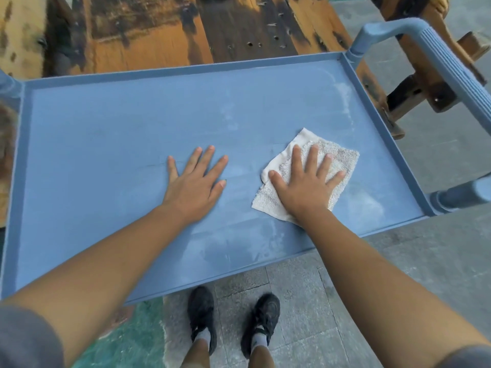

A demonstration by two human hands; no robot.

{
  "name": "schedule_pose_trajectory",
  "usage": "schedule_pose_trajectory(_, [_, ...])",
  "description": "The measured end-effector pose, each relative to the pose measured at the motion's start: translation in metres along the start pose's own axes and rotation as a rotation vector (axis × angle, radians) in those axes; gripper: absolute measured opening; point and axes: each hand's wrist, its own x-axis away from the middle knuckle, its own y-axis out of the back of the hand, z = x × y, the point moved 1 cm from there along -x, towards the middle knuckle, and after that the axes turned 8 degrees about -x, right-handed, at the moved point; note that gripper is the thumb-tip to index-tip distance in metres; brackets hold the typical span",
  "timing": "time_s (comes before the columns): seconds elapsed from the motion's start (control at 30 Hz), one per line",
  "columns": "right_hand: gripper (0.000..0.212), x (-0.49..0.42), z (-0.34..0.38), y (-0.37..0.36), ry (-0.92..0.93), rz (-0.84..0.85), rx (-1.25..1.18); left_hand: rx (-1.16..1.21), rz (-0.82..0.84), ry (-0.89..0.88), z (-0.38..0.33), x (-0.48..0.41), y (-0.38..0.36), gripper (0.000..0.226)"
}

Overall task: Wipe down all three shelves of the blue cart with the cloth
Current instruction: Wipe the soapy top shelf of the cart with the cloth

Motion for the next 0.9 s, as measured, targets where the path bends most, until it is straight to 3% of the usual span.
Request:
schedule_pose_trajectory(0.4, [0.079, 0.107, 0.101, -0.050, 0.199, 0.017, 0.020, -0.017, -0.014, 0.025, 0.015, 0.014, -0.003, 0.057])
schedule_pose_trajectory(0.73, [0.083, 0.089, 0.016, -0.024, 0.554, 0.071, 0.056, -0.003, -0.053, 0.064, 0.012, 0.015, 0.001, 0.057])
schedule_pose_trajectory(0.9, [0.081, 0.047, -0.059, 0.004, 0.508, 0.068, 0.115, -0.018, -0.042, 0.095, 0.010, 0.013, 0.005, 0.064])
